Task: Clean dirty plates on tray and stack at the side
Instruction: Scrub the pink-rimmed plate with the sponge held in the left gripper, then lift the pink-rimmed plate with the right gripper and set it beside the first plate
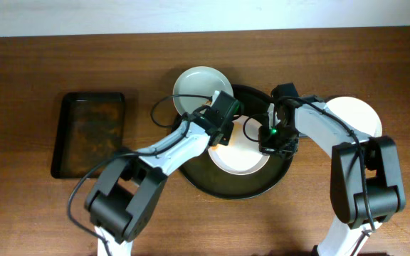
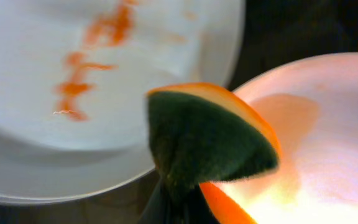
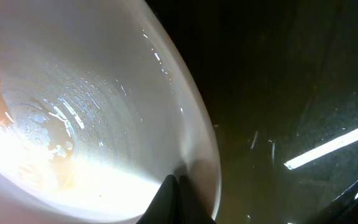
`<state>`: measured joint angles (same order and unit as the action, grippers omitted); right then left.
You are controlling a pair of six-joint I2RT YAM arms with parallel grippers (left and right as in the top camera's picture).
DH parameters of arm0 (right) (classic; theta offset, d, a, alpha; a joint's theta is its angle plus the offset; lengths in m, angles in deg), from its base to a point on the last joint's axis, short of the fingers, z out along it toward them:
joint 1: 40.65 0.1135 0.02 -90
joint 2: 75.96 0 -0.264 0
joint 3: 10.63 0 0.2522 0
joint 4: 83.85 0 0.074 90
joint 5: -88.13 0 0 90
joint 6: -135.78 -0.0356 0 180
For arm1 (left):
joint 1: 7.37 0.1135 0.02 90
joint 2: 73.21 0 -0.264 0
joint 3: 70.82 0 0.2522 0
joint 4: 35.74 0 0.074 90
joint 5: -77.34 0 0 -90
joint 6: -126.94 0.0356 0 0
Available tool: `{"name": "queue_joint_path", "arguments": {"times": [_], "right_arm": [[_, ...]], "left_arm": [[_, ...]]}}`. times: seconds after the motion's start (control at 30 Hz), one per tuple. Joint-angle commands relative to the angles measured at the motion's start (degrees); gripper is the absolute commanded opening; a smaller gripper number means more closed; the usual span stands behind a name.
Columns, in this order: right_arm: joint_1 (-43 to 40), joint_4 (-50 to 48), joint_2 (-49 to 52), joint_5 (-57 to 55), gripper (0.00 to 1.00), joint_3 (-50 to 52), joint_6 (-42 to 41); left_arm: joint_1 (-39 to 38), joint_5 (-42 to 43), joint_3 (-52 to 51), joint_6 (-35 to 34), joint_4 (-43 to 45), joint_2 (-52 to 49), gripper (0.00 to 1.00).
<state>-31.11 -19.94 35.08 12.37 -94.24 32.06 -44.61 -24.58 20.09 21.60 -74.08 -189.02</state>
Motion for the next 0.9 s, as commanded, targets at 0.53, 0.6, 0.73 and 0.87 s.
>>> {"name": "queue_joint_path", "arguments": {"times": [0.53, 0.6, 0.73, 0.87], "right_arm": [[-0.2, -1.8, 2.0, -6.4, 0.40, 2.9, -0.3], [-0.2, -1.0, 1.8, -3.0, 0.40, 2.4, -0.1], [-0.2, 5.9, -2.4, -4.1, 0.41, -4.6, 1.7], [-0.9, 6.9, -4.5, -7.1, 0.44, -6.4, 1.2]], "left_arm": [[10.7, -4.3, -0.9, -3.5, -17.1, 21.7, 0.01], [10.7, -4.3, -0.9, -3.5, -17.0, 21.7, 0.01], [10.7, -4.3, -0.9, -3.5, -17.1, 21.7, 0.01], [10.7, -4.3, -1.0, -3.5, -17.3, 21.7, 0.01]]}}
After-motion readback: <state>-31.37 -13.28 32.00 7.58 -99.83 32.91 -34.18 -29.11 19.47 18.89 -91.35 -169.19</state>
